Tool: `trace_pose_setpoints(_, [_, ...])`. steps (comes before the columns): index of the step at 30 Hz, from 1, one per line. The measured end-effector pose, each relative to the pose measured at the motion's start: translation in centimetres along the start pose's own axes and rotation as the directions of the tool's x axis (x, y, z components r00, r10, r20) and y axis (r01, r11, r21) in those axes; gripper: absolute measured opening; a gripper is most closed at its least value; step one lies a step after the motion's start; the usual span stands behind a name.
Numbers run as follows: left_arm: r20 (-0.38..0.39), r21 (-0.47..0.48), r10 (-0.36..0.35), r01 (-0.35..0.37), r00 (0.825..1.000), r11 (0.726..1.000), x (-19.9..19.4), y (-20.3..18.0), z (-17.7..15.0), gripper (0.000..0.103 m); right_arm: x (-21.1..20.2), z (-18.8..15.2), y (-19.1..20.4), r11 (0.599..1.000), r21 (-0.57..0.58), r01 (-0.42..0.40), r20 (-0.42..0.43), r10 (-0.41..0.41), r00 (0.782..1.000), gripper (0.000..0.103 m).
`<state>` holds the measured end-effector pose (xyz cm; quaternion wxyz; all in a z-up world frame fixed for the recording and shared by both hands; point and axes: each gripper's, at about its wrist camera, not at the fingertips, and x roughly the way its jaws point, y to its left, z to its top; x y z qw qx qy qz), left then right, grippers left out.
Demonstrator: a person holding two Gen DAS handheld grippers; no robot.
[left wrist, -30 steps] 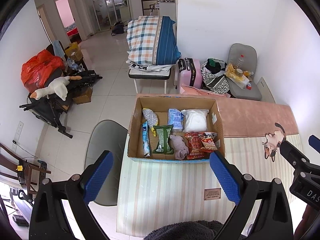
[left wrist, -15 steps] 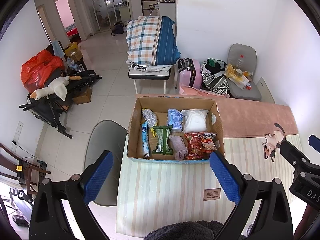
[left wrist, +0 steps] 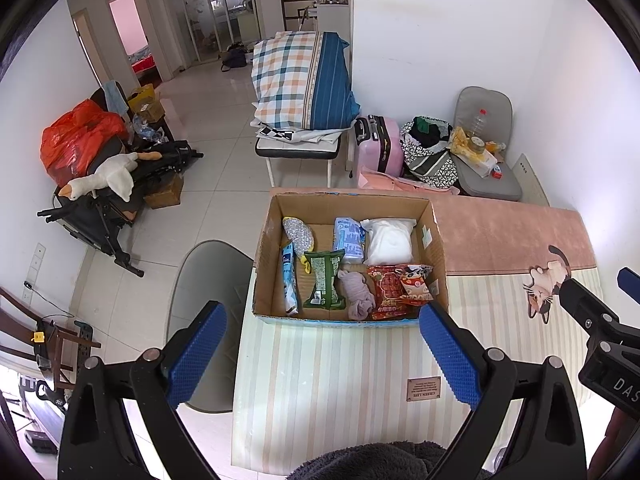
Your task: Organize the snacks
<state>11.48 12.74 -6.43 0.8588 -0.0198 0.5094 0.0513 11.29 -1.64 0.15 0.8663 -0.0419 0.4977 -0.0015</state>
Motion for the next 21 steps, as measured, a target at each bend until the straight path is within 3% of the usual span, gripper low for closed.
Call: trace_pose_setpoints(21, [0.007, 0.006, 0.001, -0.001, 1.000, 1.000, -0.12, -0.11, 0.67, 0.099, -0.10, 0.27, -0.24, 1.000, -0.002, 0.001, 0.003, -0.001, 1.000, 0.103])
